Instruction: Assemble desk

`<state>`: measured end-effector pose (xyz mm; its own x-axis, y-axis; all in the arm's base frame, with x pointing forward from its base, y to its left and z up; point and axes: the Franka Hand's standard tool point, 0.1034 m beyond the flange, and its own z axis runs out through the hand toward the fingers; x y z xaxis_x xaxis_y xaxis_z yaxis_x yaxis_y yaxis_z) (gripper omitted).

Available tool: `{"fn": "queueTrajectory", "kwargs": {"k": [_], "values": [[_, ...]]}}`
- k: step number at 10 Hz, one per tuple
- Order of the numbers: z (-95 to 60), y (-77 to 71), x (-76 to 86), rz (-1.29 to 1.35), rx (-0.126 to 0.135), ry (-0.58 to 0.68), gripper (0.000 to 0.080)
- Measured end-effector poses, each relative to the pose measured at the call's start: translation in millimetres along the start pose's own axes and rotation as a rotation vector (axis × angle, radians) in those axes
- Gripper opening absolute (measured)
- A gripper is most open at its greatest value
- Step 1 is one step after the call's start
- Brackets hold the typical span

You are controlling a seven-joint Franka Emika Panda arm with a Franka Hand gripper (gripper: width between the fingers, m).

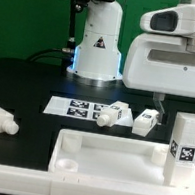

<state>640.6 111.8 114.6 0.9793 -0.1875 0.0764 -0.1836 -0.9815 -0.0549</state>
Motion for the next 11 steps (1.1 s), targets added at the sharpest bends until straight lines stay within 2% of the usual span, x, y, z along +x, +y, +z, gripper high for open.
{"fn": "queueTrajectory", "kwargs": {"k": [1, 2, 3, 5, 7, 8, 9, 11], "values": [[0.1, -0.1, -0.1, 0.009, 0.000, 0.000, 0.0510], [0.1, -0.4, -0.2, 0.075, 0.001, 0.000, 0.0316], [0.1, 0.0, -0.1, 0.127, 0.001, 0.000, 0.0284], [-0.1, 0.8, 0.2, 0.378, -0.003, 0.001, 0.0284], [-0.6, -1.2, -1.6, 0.783, -0.010, 0.010, 0.0284], [-0.2, 1.1, -2.7, 0.950, 0.004, 0.022, 0.0284], [-0.2, 3.8, -1.9, 0.991, 0.024, 0.009, 0.0284], [-0.3, 1.7, -2.8, 1.127, 0.030, 0.000, 0.0284]]}}
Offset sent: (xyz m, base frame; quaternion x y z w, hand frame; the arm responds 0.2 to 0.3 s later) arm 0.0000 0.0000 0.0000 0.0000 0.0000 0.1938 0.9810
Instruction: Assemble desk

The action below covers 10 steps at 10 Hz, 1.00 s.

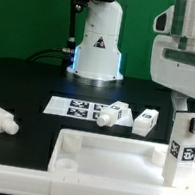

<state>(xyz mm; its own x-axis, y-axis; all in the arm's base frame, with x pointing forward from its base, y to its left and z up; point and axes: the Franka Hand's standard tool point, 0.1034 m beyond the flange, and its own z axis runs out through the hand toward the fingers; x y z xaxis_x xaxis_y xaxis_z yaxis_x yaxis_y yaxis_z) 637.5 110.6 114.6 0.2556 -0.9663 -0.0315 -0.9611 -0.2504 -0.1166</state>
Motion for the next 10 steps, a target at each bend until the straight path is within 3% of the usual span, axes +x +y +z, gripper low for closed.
{"fn": "queueTrajectory", "kwargs": {"k": [1, 2, 3, 4, 6, 7, 10], "values": [[0.0, 0.0, 0.5, 0.093, 0.001, -0.005, 0.0284], [0.3, -0.3, 0.2, 0.368, 0.017, -0.035, 0.0284], [0.4, -0.4, 0.5, 0.414, 0.017, -0.038, 0.0284], [0.7, -0.3, -0.1, 0.372, 0.016, -0.038, 0.0284], [0.8, -0.1, 2.1, 0.177, 0.018, -0.030, 0.0526], [-1.4, -3.1, 3.7, -0.076, 0.020, -0.017, 0.0610], [-1.5, -3.9, 3.8, -0.335, 0.021, -0.013, 0.0647]]}}
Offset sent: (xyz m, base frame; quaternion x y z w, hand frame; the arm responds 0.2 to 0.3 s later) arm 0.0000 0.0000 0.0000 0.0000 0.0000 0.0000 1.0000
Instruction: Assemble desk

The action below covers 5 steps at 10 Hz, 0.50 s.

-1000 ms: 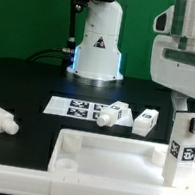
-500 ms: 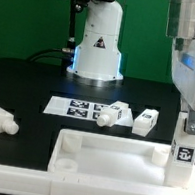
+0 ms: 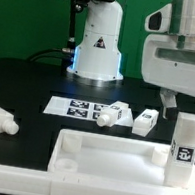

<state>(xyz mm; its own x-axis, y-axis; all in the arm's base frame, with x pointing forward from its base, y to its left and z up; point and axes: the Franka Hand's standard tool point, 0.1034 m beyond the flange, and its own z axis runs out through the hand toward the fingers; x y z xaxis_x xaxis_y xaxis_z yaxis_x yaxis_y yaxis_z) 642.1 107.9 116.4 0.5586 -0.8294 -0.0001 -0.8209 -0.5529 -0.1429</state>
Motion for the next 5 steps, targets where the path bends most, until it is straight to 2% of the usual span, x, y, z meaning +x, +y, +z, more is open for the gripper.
{"fn": "queueTrajectory", "kwargs": {"k": [1, 3, 4, 5], "values": [[0.3, 0.8, -0.5, -0.166, -0.016, 0.013, 0.0647], [2.0, -0.2, -6.5, -0.554, -0.064, 0.046, 0.0649], [4.4, 0.0, -8.9, -0.708, -0.077, 0.044, 0.0649], [5.9, 1.2, -7.5, -0.722, -0.077, 0.043, 0.0649]]}}
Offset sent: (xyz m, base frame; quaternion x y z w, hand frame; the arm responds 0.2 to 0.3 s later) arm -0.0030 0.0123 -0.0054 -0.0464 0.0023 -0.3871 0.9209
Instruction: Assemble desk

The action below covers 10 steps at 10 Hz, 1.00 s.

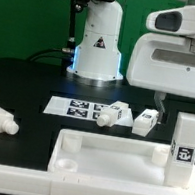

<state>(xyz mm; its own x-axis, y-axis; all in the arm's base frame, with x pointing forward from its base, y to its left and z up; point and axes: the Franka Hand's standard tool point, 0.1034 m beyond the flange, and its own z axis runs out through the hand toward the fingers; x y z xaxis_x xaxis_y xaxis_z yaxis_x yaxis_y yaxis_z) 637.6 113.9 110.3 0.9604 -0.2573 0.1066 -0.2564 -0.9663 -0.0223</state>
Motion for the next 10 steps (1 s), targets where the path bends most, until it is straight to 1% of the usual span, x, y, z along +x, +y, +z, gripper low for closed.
{"fn": "queueTrajectory", "kwargs": {"k": [1, 2, 3, 4, 6, 7, 8, 10], "values": [[0.0, -0.3, -0.1, 0.003, 0.000, 0.000, 0.0649], [0.2, -0.5, -0.3, 0.041, 0.001, -0.001, 0.0528], [0.3, -0.6, -0.4, 0.102, 0.001, -0.001, 0.0388], [0.8, 1.3, -0.8, 0.161, -0.003, -0.003, 0.0291], [0.8, 9.6, 1.2, 0.260, -0.019, -0.012, 0.0291], [0.8, 11.7, 1.6, 0.279, -0.023, -0.016, 0.0291], [0.9, 14.8, 2.4, 0.306, -0.027, -0.015, 0.0291], [1.0, 15.8, 2.8, 0.299, -0.028, -0.015, 0.0291]]}}
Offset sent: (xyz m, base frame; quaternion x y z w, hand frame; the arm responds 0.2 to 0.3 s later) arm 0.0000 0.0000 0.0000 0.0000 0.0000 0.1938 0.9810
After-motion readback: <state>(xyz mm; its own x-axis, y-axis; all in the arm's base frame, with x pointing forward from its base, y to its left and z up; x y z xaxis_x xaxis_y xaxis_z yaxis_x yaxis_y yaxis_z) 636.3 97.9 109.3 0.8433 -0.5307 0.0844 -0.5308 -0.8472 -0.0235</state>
